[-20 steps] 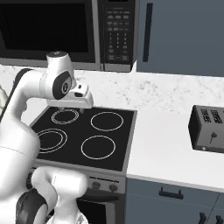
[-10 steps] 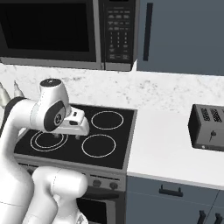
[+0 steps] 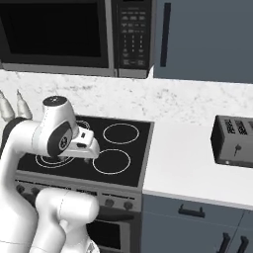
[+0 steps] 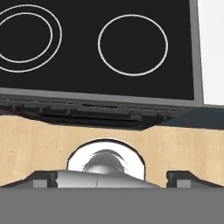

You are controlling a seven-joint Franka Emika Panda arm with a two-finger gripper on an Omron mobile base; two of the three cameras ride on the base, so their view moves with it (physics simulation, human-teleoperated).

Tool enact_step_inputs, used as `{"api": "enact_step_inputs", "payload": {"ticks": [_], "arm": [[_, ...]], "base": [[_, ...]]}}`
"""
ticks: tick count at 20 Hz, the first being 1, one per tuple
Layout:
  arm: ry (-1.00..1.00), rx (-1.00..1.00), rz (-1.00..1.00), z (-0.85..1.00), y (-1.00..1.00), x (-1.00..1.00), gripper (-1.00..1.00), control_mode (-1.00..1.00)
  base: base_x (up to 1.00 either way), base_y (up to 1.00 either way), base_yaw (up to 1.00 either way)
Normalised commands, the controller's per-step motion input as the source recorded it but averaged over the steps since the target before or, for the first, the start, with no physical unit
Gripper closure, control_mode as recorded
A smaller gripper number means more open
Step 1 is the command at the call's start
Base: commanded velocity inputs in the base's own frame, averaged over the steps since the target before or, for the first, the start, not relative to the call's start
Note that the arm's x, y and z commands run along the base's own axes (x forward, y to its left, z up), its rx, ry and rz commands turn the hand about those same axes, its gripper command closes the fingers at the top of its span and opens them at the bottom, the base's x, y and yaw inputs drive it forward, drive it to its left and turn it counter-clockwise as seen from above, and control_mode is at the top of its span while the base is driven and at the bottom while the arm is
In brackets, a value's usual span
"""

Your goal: Navigate to the sink.

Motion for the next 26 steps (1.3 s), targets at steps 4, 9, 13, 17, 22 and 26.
{"api": "enact_step_inputs", "payload": {"ticks": [4, 9, 13, 17, 22, 26], "arm": [[0.00, 0.00, 0.00, 0.00, 0.00, 0.00, -1.00, 1.00], [0.00, 0.00, 0.00, 0.00, 0.00, 0.00, -1.00, 1.00], [0.00, 0.00, 0.00, 0.00, 0.00, 0.00, -1.00, 1.00], [0.00, 0.00, 0.00, 0.00, 0.00, 0.00, -1.00, 1.00], [0.00, 0.00, 0.00, 0.00, 0.00, 0.00, -1.00, 1.00], [0.00, 0.00, 0.00, 0.00, 0.00, 0.00, -1.00, 1.00]], "base": [[-0.21, -0.44, -0.53], [0.00, -0.16, -0.76], [0.09, 0.00, -0.82], [0.03, -0.05, -0.79], [-0.33, -0.19, -0.68], [-0.38, -0.28, -0.64]]}}
